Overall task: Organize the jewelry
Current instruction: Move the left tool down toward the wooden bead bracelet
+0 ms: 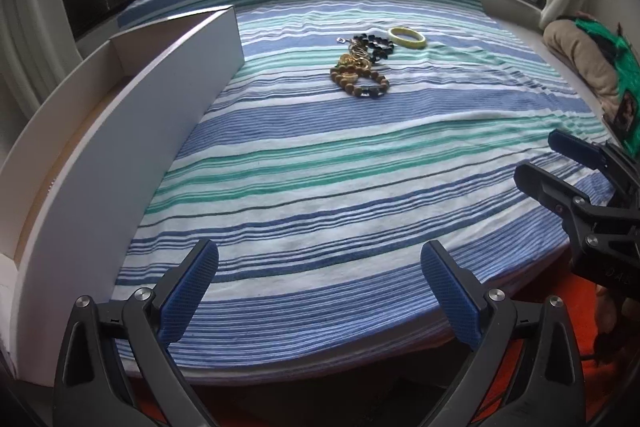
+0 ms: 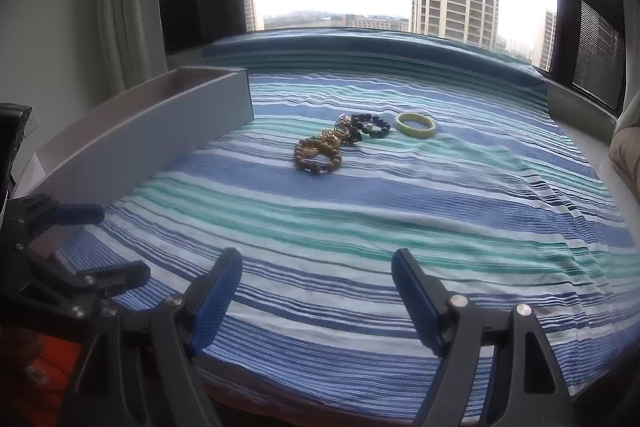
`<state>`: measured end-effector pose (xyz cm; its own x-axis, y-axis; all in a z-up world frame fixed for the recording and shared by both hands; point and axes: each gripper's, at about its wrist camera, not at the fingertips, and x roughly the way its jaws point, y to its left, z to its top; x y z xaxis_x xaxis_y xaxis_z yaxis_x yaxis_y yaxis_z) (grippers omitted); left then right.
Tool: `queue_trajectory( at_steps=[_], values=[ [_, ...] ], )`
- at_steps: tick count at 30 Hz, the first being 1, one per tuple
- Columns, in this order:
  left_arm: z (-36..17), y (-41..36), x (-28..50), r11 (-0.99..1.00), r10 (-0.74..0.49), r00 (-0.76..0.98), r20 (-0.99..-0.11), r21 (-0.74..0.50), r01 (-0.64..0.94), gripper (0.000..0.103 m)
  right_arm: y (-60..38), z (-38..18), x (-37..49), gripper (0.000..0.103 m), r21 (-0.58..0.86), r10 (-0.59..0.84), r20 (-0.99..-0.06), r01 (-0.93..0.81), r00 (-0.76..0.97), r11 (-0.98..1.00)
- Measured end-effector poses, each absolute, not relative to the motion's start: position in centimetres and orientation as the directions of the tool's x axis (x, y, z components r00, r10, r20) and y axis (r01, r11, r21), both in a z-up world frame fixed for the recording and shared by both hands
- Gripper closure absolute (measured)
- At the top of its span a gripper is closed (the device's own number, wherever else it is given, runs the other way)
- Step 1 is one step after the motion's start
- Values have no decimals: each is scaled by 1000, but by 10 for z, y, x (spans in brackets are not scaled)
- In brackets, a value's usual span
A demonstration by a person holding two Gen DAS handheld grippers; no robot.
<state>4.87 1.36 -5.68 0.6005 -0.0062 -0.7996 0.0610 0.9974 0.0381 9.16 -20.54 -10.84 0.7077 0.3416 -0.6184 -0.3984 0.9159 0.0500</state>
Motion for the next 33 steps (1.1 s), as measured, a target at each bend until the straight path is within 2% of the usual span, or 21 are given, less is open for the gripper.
queue_trajectory(
  at_steps=[8, 12, 20, 23, 28, 30, 31, 33],
  values=[
    [-52, 29, 64, 998, -65, 591, -804, -63, 23, 2, -218, -112, 94, 24, 64, 332, -616, -375, 715, 925],
    [-51, 26, 76, 998, -57, 597, -800, -56, 21, 2, -223, -120, 99, 24, 87, 333, -642, -366, 690, 926],
    [-44, 2, 156, 996, -86, 604, -792, -73, 46, 2, -231, -124, 100, 24, 108, 341, -643, -359, 686, 927],
    [-58, -13, 200, 999, -51, 592, -804, -51, 16, 2, -235, -126, 98, 24, 115, 340, -647, -354, 683, 928],
    [-90, -36, 260, 996, 86, 591, -802, 60, -65, 3, -246, -129, 96, 24, 126, 335, -651, -337, 682, 933],
    [-107, -38, 275, 987, 159, 561, -812, 123, -101, 10, -250, -131, 94, 24, 131, 332, -656, -331, 678, 935],
    [-114, -38, 278, 984, 176, 540, -823, 137, -111, 18, -252, -132, 93, 24, 132, 330, -658, -327, 677, 936],
    [-117, -32, 274, 987, 152, 543, -826, 103, -120, 23, -257, -136, 91, 24, 135, 325, -662, -319, 675, 938]
  ],
)
